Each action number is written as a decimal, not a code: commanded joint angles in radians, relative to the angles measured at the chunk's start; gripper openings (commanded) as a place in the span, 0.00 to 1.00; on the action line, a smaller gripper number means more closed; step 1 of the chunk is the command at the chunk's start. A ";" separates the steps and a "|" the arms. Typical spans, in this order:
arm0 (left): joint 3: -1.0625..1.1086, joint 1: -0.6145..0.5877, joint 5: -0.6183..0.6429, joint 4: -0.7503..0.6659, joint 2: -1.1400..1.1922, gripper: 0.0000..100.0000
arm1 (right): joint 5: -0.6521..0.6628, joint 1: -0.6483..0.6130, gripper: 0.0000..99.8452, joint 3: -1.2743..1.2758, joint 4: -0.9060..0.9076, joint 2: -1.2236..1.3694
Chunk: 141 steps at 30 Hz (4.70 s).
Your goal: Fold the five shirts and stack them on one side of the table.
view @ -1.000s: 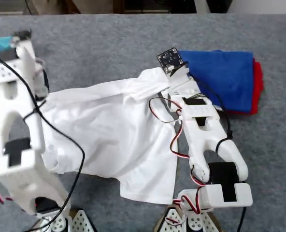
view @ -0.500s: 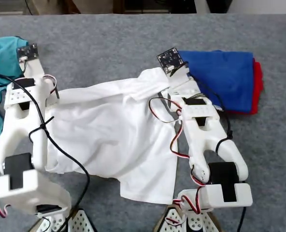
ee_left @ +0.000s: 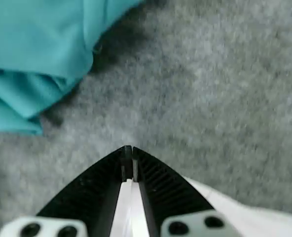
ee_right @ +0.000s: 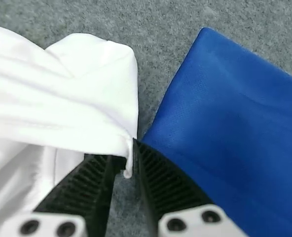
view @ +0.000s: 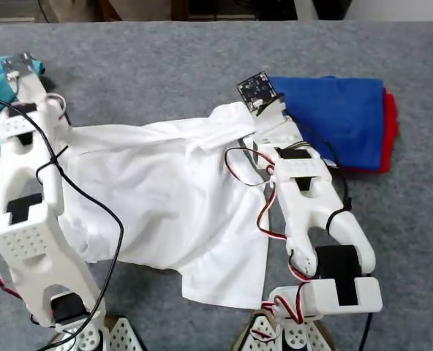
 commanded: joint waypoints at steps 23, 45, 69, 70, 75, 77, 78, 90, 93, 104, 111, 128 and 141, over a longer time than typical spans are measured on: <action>-0.687 0.054 -0.095 0.904 0.145 0.02 | 0.009 -0.001 0.00 -0.045 -0.005 -0.002; -0.588 0.054 -0.143 0.899 0.047 0.02 | 0.009 -0.001 0.00 -0.045 -0.005 -0.002; 0.273 0.000 -0.140 0.269 -0.343 0.02 | 0.009 -0.001 0.00 -0.045 -0.005 -0.002; 0.273 0.006 -0.138 0.267 -0.328 0.02 | 0.009 -0.001 0.00 -0.045 -0.005 -0.002; 0.249 0.043 -0.137 0.265 -0.266 0.02 | 0.009 -0.001 0.00 -0.045 -0.005 -0.002; 0.210 0.057 -0.127 0.265 -0.226 0.02 | 0.009 -0.001 0.00 -0.045 -0.005 -0.002; 0.186 0.063 -0.107 0.267 -0.203 0.02 | 0.009 -0.001 0.00 -0.045 -0.005 -0.002; -0.307 0.061 0.087 0.318 0.171 0.02 | 0.009 -0.001 0.00 -0.045 -0.005 -0.002; -0.456 0.068 0.084 0.404 0.194 0.02 | 0.009 -0.001 0.00 -0.045 -0.005 -0.002; -0.729 0.072 0.087 0.506 0.297 0.02 | 0.009 -0.002 0.00 -0.045 -0.005 -0.002; -0.729 0.103 0.081 0.675 0.306 0.02 | 0.009 -0.002 0.00 -0.045 -0.005 -0.002; -0.809 0.114 0.087 0.176 0.498 0.02 | 0.009 -0.002 0.00 -0.045 -0.005 -0.002; -1.112 0.107 0.081 0.252 0.602 0.02 | 0.009 -0.004 0.00 -0.045 -0.005 -0.002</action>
